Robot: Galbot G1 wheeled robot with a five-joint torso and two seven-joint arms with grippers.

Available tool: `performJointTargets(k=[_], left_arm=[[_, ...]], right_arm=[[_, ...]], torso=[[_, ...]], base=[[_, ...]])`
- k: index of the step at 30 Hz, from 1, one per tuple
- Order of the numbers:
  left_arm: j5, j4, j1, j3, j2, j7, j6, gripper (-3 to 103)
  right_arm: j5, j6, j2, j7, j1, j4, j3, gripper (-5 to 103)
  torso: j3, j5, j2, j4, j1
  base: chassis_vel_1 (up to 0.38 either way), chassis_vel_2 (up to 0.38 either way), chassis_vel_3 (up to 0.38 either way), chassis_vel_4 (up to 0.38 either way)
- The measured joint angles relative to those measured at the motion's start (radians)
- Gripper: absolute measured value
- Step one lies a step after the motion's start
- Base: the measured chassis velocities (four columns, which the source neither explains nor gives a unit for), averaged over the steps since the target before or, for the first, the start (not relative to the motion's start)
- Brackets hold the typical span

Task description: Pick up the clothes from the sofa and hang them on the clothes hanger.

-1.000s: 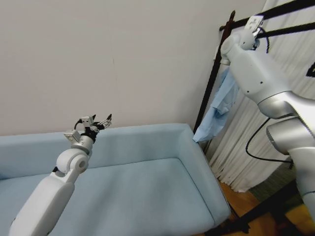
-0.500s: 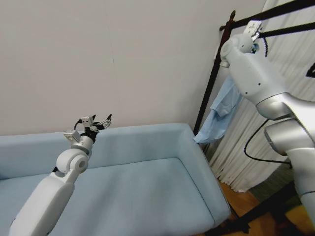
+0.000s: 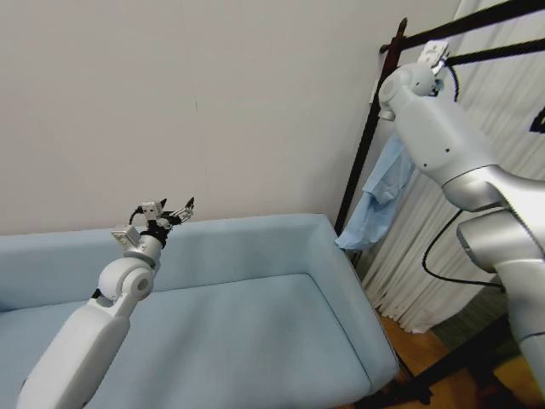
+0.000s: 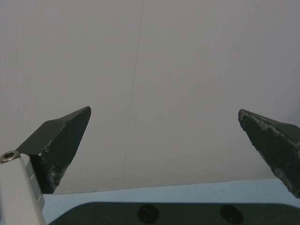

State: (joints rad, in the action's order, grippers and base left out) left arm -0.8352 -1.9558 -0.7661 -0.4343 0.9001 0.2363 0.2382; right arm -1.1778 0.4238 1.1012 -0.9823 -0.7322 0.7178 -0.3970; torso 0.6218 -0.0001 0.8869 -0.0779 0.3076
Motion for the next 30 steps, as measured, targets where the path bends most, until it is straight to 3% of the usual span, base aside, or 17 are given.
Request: performJointTargets(k=[1,3,8,10,13,15,20,27,30], left_arm=[[0.000,0.000,-0.001,0.000,0.000,0.000,0.000,100],[0.000,0.000,-0.001,0.000,0.000,0.000,0.000,100],[0.000,0.001,-0.002,-0.003,0.002,0.000,0.000,100],[0.000,0.001,-0.004,-0.004,0.003,0.000,0.000,100],[0.002,0.000,-0.013,-0.011,0.003,0.000,0.000,100],[0.002,0.000,-0.015,-0.012,0.003,0.000,0.000,100],[0.004,-0.010,-0.040,-0.031,0.003,0.000,0.000,100],[0.004,-0.029,-0.075,-0.073,0.004,0.009,0.001,100],[0.004,-0.063,-0.104,-0.117,0.009,0.060,0.035,100]], right_arm=[[0.003,0.001,-0.002,0.000,0.001,0.004,-0.002,20],[0.005,0.001,-0.004,0.000,0.002,0.009,-0.004,20],[0.010,0.005,-0.034,-0.010,0.017,0.082,-0.027,47],[0.009,0.007,-0.040,-0.020,0.021,0.100,-0.030,47],[-0.017,0.017,-0.069,-0.061,0.035,0.173,-0.041,63],[-0.024,0.019,-0.075,-0.068,0.037,0.188,-0.044,63],[-0.121,0.029,-0.146,-0.149,0.079,0.356,-0.065,90],[-0.180,0.034,-0.222,-0.195,0.119,0.534,-0.060,100],[-0.214,0.036,-0.292,-0.187,0.158,0.677,-0.046,100]], torso=[[0.000,0.0000,0.000,0.0000,0.000],[0.000,0.0000,0.000,0.0001,0.000],[0.000,0.0001,0.000,0.0000,0.000],[0.000,0.0001,0.000,0.0000,0.000],[0.000,0.0000,0.000,0.0000,0.000],[0.000,0.0001,0.000,0.0000,0.000],[0.000,0.0000,0.000,0.0000,0.000],[0.000,0.0000,0.000,0.0000,0.000],[0.000,0.0001,0.000,0.0002,0.000]], base=[[0.000,0.000,0.000,0.000],[0.000,0.000,0.000,0.000],[0.000,0.000,0.000,0.000],[0.000,0.000,0.000,0.000],[0.000,0.000,0.000,0.000],[0.000,0.000,0.000,0.000],[0.000,0.000,0.000,0.000],[0.000,0.000,0.000,0.000],[0.000,0.000,0.000,0.000]])
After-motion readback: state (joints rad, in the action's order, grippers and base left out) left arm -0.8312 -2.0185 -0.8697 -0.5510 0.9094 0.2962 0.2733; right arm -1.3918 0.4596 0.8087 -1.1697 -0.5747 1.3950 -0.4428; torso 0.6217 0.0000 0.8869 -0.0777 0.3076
